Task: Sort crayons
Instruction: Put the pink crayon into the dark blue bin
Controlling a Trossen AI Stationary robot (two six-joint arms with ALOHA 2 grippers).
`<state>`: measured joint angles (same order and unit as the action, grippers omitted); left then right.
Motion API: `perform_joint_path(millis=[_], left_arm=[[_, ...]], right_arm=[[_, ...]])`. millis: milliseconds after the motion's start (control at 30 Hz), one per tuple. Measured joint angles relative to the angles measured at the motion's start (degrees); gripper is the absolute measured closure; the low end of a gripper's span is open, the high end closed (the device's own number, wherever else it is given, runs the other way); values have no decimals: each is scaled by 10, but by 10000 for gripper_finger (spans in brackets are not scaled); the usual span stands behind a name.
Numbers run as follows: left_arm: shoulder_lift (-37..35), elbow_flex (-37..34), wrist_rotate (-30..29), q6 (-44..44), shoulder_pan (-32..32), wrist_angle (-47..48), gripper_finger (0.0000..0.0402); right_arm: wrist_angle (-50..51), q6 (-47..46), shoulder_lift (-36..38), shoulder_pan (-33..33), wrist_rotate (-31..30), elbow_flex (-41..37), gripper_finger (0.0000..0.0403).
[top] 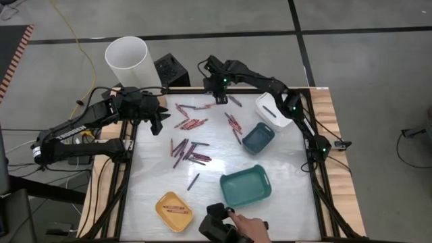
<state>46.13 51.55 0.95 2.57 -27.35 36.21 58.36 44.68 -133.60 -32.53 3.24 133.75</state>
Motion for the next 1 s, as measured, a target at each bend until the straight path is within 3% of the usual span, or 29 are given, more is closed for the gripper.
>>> perform_joint_path(millis=[567, 1000], left_arm=[[0, 0, -1, -14, 0, 3, 290], [0, 0, -1, -15, 0, 3, 290]], right_arm=[[5, -33, -64, 17, -21, 0, 178], [-3, -97, -74, 33, -51, 1, 179]])
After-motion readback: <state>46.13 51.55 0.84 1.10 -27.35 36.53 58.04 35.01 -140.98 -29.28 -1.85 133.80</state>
